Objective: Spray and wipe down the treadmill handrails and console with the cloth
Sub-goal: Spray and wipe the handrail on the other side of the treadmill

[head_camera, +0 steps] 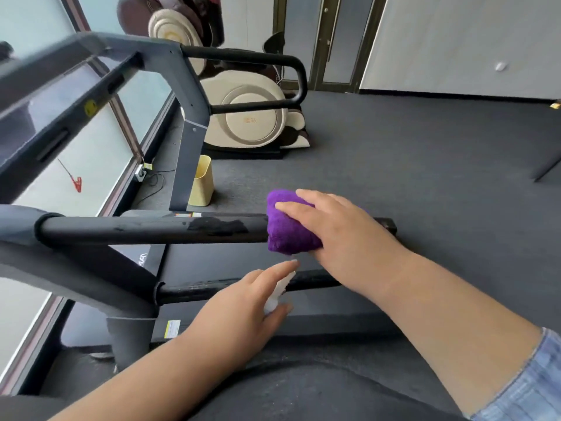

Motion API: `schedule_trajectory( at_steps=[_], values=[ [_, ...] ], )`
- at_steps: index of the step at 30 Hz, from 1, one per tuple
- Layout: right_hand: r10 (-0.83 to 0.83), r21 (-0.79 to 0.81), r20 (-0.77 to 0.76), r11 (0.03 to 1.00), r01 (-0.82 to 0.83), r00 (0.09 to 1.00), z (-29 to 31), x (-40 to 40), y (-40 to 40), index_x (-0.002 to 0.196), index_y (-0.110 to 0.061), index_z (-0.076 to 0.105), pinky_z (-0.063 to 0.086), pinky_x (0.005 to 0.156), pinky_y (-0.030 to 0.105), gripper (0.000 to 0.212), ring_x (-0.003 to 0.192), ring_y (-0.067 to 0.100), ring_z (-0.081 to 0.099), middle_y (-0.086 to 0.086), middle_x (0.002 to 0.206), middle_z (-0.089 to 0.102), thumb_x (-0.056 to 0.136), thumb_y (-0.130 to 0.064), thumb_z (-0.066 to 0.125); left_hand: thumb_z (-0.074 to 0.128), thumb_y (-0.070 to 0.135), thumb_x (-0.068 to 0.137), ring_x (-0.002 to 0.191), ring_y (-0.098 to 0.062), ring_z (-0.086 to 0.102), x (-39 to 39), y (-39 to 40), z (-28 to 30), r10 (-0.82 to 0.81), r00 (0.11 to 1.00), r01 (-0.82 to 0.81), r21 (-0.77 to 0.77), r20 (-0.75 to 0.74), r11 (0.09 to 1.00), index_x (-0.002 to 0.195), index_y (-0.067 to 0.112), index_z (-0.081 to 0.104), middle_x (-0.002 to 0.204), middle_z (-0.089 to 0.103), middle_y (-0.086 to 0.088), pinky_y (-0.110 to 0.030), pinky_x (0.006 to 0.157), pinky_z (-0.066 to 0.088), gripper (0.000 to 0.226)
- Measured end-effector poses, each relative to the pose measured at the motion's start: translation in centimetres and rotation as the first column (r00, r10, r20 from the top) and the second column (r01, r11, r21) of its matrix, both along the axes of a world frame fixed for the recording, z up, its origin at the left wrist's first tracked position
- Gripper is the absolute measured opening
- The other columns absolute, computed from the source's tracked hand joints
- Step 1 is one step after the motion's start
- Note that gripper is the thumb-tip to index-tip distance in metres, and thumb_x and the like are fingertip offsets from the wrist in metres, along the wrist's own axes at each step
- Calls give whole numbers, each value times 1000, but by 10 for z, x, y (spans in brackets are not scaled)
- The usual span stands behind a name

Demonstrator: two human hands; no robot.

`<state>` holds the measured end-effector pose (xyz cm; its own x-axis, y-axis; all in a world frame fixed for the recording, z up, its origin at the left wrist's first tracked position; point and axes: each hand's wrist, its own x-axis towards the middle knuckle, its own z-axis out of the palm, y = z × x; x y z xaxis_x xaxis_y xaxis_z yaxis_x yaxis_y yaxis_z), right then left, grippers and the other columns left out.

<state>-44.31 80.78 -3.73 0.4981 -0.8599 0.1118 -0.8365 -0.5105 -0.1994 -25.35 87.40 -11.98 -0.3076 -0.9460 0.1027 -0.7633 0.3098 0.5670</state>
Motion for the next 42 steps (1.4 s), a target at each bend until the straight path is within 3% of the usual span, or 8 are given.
schedule_trajectory(
  at_steps=[4, 8, 13, 19, 25, 28, 34, 42],
  values=[
    [-175, 105, 368, 984, 147, 913, 35, -14, -33, 127, -48, 55, 49, 82, 27, 37, 96, 13, 65, -9, 109, 69, 96, -28, 59, 57, 44, 92, 105, -5, 57, -7, 1, -2, 18, 1000, -18, 11, 10, 1000, 133, 67, 3, 124, 53, 24, -25, 86, 46, 72],
    [-129, -122, 478, 970, 211, 869, 54, -7, -53, 130, -40, 58, 49, 85, 34, 41, 101, 19, 61, -7, 117, 63, 93, -21, 56, 56, 46, 92, 105, -4, 57, -15, 2, -1, 41, 999, -41, 12, 4, 999, 133, 67, 3, 124, 53, 24, -25, 86, 47, 70],
    [82, -18, 110, 997, -81, 990, 22, 3, -37, 143, -31, 51, 36, 113, 38, 58, 133, 23, 47, -1, 146, 53, 89, -11, 61, 59, 44, 91, 105, -8, 58, -19, 3, -5, 60, 998, -60, 7, 4, 998, 134, 64, 5, 121, 56, 19, -29, 85, 48, 71],
    [91, 34, -38, 995, -90, 995, -3, -4, -7, 156, -36, 23, 13, 122, 35, 76, 151, 19, 17, -3, 164, 21, 92, -11, 56, 61, 45, 89, 110, -7, 57, -19, 6, -10, 74, 997, -74, -2, -9, 997, 133, 63, 7, 124, 56, 19, -28, 87, 49, 71],
    [173, 57, -105, 984, -168, 979, 4, -13, 5, 152, -40, 32, 20, 121, 43, 82, 147, 19, 21, -5, 160, 27, 81, -83, 32, 51, 50, 88, 112, -8, 56, -17, 5, -12, 52, 999, -52, 25, 5, 998, 132, 51, 26, 130, 53, 19, -30, 85, 48, 51],
    [126, 7, 19, 992, -126, 992, 17, -9, -17, 136, -41, 53, 34, 110, 45, 72, 128, 17, 42, -10, 138, 49, 79, -82, 33, 56, 47, 91, 115, -5, 54, -17, 6, -14, 59, 998, -59, 30, 6, 998, 137, 57, 14, 136, 49, 21, -27, 88, 46, 64],
    [191, 138, -157, 976, -170, 969, 2, 4, -35, 153, -44, 16, 30, 117, 42, 100, 144, 20, 30, -7, 161, 26, 68, -89, 41, 55, 52, 88, 109, -9, 60, -6, 16, -11, 93, 995, -92, 31, -23, 995, 132, 63, 10, 130, 54, 19, -31, 86, 49, 64],
    [243, 6, -213, 969, -247, 946, -3, 53, -36, 153, -32, 27, 46, 101, 42, 89, 122, 24, 53, -6, 148, 45, 80, -78, 47, 56, 48, 83, 99, 12, 57, 31, 38, -10, 329, 917, -363, -126, -227, 923, 136, 59, 32, 106, 56, 37, -15, 80, 46, 59]
  ],
)
